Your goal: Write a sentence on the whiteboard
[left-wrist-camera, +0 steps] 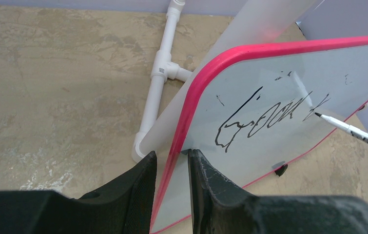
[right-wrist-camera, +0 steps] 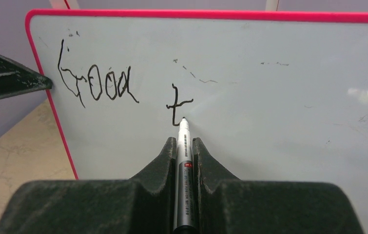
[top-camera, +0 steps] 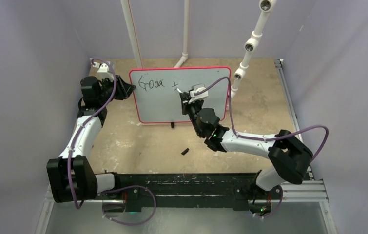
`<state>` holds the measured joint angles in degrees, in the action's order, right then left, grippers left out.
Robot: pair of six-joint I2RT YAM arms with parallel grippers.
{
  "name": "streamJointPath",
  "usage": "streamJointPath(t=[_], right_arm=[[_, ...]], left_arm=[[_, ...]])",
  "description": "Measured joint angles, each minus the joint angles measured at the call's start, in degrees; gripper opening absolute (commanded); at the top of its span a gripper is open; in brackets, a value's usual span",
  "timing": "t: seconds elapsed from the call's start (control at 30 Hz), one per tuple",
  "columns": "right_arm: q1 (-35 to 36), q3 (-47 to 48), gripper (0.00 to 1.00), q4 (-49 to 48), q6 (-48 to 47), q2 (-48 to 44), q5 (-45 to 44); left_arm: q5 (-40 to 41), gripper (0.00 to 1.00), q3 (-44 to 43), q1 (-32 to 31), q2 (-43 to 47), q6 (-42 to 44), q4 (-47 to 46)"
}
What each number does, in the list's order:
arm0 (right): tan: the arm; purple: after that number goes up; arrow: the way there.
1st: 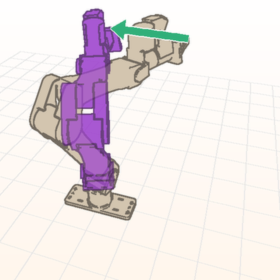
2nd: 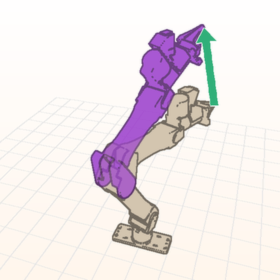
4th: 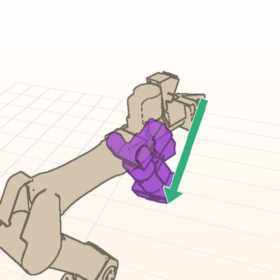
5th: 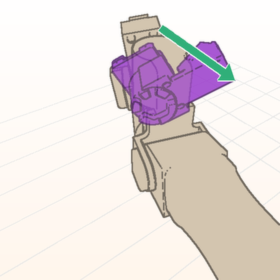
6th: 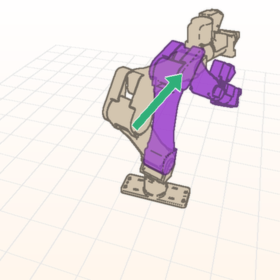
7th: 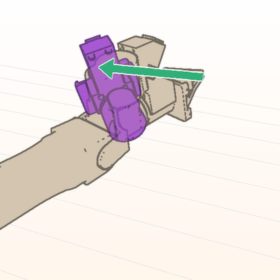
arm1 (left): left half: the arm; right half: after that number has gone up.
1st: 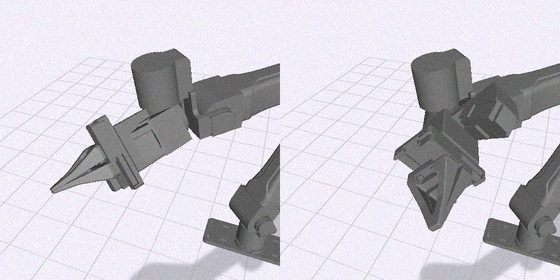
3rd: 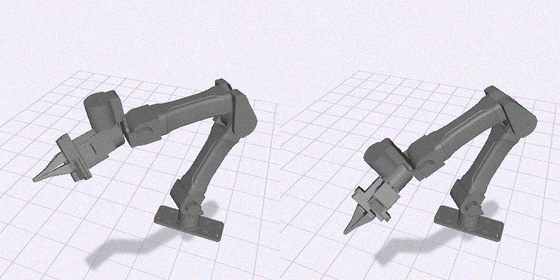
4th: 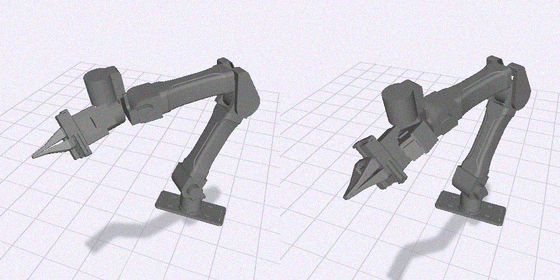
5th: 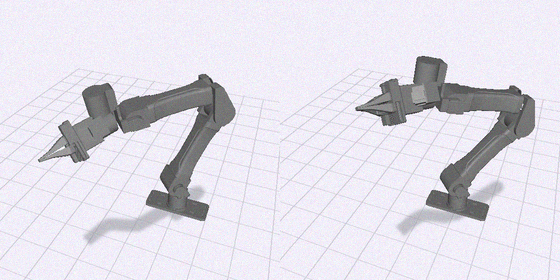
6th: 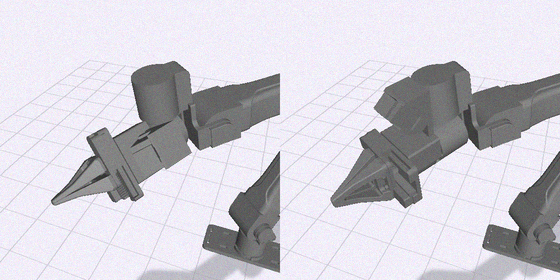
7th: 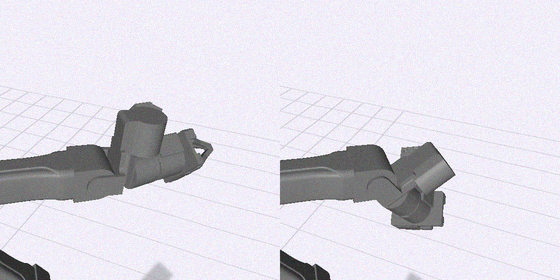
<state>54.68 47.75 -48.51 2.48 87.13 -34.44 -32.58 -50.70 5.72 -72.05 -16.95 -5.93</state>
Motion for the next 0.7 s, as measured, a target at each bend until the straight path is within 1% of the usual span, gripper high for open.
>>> streamJointPath(t=[0.37, 0.7], right_arm=[[-0.2, 0.0, 0.0, -0.6, -0.3, -6.0, 2.8], [-1.5, 0.6, 0.0, -2.3, -1.2, -3.4, 3.9]], left_arm=[[0.0, 0.29, 0.0, 0.0, 0.0, 0.0, 0.0], [0.0, 0.29, 0.0, 0.0, 0.0, 0.0, 0.0]])
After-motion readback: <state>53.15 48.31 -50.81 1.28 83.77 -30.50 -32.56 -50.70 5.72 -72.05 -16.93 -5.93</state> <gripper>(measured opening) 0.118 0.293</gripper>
